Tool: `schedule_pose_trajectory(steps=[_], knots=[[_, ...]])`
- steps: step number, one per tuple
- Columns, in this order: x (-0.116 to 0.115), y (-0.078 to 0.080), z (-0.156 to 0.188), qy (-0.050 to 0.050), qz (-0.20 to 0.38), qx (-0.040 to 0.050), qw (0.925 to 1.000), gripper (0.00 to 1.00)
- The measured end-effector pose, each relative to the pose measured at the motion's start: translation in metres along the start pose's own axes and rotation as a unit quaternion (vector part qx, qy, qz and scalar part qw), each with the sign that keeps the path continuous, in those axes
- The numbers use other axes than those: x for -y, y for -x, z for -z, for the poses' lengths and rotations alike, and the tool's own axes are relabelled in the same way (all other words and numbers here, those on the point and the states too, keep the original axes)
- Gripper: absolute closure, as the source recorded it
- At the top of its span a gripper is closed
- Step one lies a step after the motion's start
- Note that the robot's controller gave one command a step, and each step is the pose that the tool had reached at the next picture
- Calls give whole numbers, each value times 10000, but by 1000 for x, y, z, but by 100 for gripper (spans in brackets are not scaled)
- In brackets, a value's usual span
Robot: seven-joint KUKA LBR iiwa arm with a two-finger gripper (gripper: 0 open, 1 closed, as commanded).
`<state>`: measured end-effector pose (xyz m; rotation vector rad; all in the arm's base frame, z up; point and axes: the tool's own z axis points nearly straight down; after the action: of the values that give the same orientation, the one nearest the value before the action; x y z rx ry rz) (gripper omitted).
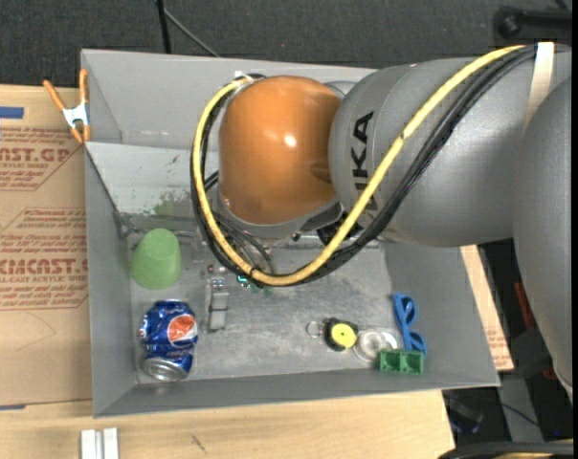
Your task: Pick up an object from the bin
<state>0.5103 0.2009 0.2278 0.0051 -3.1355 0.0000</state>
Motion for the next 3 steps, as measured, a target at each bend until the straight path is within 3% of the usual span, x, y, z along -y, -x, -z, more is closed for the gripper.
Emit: schedule_pose_trajectory(steps=[1, 2, 3], knots=[[-36, -10, -153, -20, 2121, 56, 9772, 0], [-33, -8, -127, 7, 1709, 48, 9853, 0], [-43, -21, -123, -3, 3710, 35, 9286, 0]])
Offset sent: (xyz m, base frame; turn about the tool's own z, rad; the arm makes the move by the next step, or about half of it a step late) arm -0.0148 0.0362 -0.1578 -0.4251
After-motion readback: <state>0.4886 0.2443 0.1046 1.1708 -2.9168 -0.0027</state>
